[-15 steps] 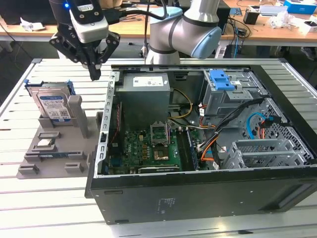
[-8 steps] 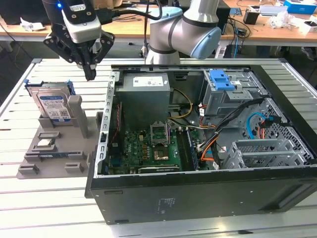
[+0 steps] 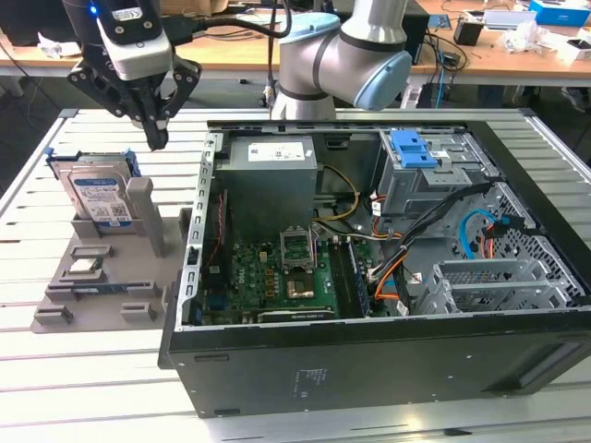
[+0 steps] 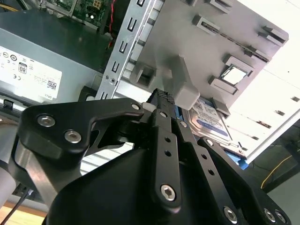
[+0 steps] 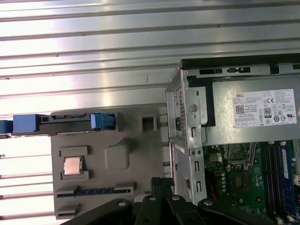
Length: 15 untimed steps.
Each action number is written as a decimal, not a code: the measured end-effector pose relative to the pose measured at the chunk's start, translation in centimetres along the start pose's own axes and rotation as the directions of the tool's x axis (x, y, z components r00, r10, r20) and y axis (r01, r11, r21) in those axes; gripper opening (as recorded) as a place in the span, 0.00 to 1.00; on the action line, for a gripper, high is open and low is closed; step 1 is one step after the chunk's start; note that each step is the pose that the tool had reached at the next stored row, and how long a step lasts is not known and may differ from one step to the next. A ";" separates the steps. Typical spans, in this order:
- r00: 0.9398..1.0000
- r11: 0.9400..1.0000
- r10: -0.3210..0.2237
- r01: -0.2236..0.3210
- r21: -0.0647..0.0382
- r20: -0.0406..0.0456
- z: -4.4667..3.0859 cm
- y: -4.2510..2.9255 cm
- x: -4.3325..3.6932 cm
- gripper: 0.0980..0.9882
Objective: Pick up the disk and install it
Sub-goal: 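Reach for the disk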
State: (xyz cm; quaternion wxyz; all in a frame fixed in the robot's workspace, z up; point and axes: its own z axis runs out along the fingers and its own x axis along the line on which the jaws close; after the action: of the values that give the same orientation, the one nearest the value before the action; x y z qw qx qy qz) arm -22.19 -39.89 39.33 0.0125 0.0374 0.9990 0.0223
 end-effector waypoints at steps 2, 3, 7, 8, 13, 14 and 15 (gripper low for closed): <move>1.000 1.000 0.000 0.000 0.000 0.000 -0.01 -0.04 0.48 0.00; 1.000 1.000 0.000 0.000 0.000 0.000 -0.01 -0.05 0.61 0.00; 1.000 1.000 0.000 0.000 0.000 0.000 -0.03 -0.10 1.37 0.00; 1.000 1.000 0.000 0.000 0.000 0.000 -0.04 -0.11 1.50 0.00; 1.000 1.000 0.000 0.000 0.000 0.000 -0.06 -0.18 2.45 0.00; 1.000 1.000 0.000 0.000 0.000 0.000 -0.07 -0.20 2.67 0.00; 1.000 1.000 0.000 0.000 0.000 0.000 -0.08 -0.21 2.81 0.00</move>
State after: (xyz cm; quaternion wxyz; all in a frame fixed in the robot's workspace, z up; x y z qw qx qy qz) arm -25.01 -39.89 39.33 0.0125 0.0374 0.9990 0.0223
